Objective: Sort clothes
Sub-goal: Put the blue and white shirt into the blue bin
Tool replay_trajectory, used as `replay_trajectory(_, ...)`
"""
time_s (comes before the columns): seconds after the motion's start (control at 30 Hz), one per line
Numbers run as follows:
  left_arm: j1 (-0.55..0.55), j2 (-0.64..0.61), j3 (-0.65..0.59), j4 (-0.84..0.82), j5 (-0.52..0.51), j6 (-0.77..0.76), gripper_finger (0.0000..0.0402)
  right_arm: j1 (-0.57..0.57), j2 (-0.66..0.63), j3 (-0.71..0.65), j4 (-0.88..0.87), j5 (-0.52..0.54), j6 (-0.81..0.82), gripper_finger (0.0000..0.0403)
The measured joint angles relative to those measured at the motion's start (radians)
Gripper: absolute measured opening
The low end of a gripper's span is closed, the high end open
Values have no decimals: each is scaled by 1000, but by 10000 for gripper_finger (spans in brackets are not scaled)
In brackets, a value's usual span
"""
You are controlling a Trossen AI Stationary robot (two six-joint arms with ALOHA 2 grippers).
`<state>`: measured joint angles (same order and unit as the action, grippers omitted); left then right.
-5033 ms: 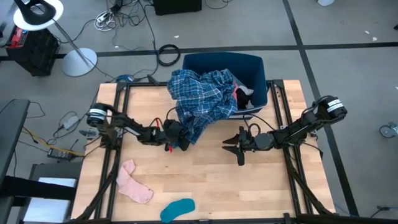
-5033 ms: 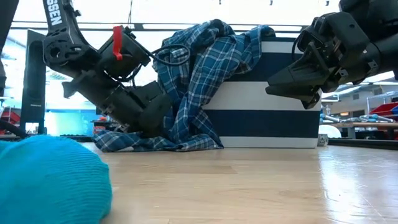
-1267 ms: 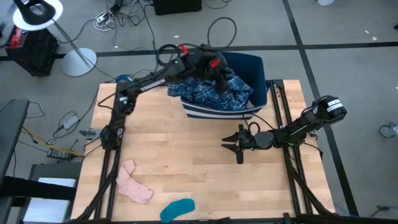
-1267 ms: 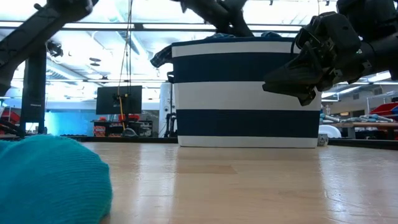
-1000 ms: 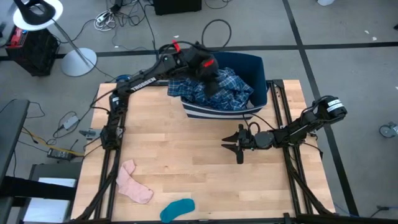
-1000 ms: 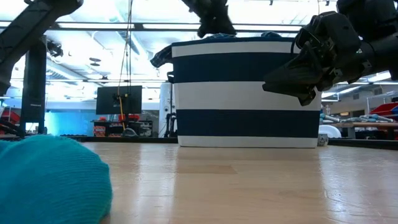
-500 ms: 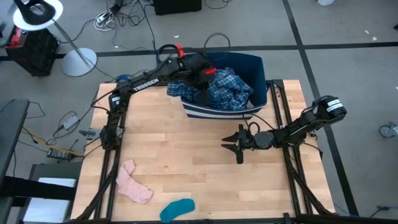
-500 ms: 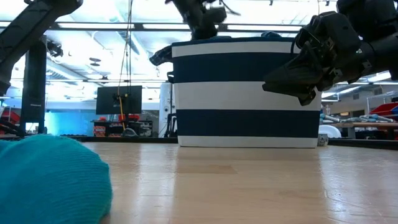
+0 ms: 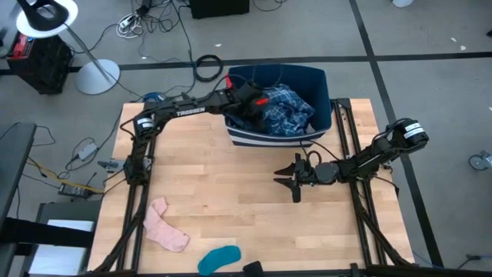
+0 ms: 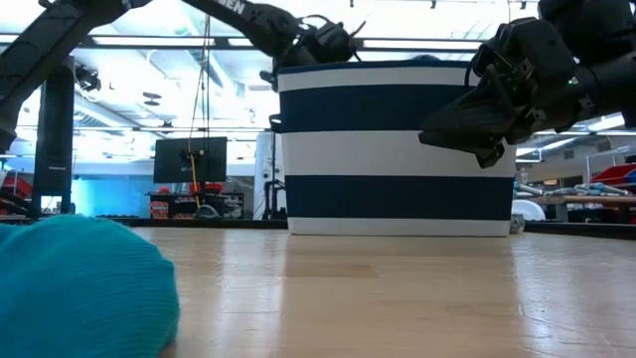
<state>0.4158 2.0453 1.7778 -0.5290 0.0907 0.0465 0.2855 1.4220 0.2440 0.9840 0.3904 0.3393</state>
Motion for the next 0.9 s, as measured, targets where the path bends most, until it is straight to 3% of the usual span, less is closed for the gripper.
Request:
replay_trajectory(0.2,8,0,-77,131,13,-84,1,0,0,0,2,0,0,132)
replay_trajectory(0.57,2,6,-57,282,17,-175,11,0,0,0,6,0,0,132)
replay_trajectory(0.9,1,3,57,212,134,-158,89,0,0,0,6,0,-1,132)
